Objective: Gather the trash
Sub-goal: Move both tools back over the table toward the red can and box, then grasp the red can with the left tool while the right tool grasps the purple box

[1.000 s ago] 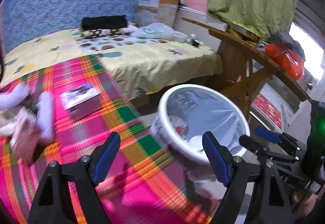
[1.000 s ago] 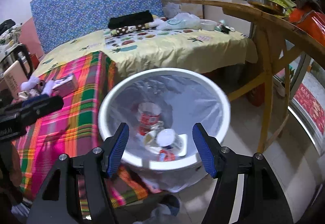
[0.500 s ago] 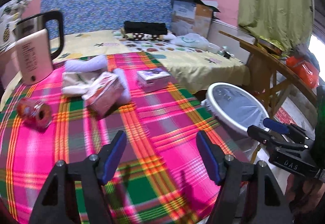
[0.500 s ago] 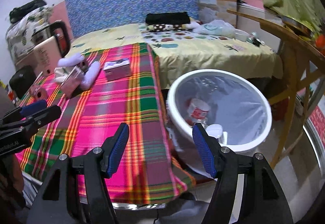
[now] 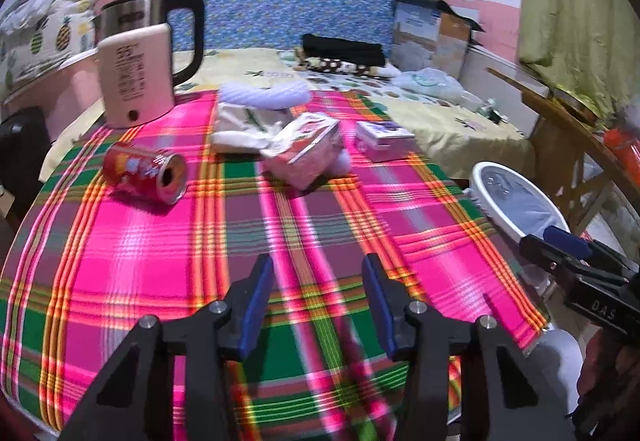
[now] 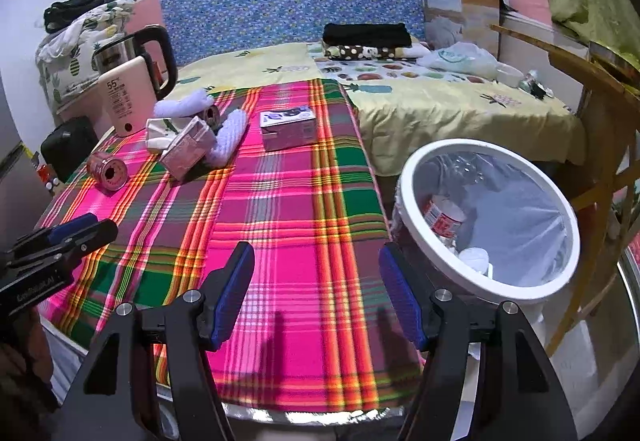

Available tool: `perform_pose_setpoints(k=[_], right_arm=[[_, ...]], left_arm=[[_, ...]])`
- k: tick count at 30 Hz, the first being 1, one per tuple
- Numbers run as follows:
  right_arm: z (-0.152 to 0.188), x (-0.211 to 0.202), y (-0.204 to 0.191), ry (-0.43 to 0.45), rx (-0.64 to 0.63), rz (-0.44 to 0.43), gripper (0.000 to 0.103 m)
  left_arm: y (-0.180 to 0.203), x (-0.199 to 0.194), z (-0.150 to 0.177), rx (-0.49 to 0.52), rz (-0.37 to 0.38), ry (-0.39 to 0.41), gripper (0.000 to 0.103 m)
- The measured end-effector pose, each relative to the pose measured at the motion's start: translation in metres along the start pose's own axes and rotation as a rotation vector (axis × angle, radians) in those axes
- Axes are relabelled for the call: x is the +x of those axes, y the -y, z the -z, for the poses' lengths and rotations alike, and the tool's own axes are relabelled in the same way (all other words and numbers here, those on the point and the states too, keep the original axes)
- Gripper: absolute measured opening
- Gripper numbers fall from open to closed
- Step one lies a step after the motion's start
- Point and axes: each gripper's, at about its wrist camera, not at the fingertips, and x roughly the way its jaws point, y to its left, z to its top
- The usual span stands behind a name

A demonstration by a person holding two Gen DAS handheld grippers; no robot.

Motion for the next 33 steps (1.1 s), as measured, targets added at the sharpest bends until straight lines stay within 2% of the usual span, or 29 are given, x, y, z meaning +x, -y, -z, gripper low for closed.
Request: perform_pose_setpoints(k=[9, 13, 16, 27, 33], right_arm=[[-0.005, 0.011, -0.02, -0.008, -0.063, -0.066, 0.066], [-0.018, 0.02, -0.024, -0.008, -0.08, -0.058, 0.066], [-0.03, 0.026, -0.028, -0.003, -0.093, -0.051, 0.067], [-0.081, 0.07, -0.045, 0.003, -0.15, -0.007, 0.067], [-0.096, 0.103, -0.053, -0.029, -0.17, 0.039, 0.067]], left_arm=[[-0.034, 0.004, -0.004, -0.06, -0.082, -0.003, 0.048], [-0.056, 0.008, -0.015, -0.1, -0.103, 0.0, 0.048], [-0.069, 0.009, -0.025, -0.106, -0.135, 0.011, 0.056], [-0.108, 0.035, -0.069, -0.09, -0.248, 0.029, 0.073], [-0.117, 0.042, -0.079, -0.085, -0.27, 0.036, 0.075]])
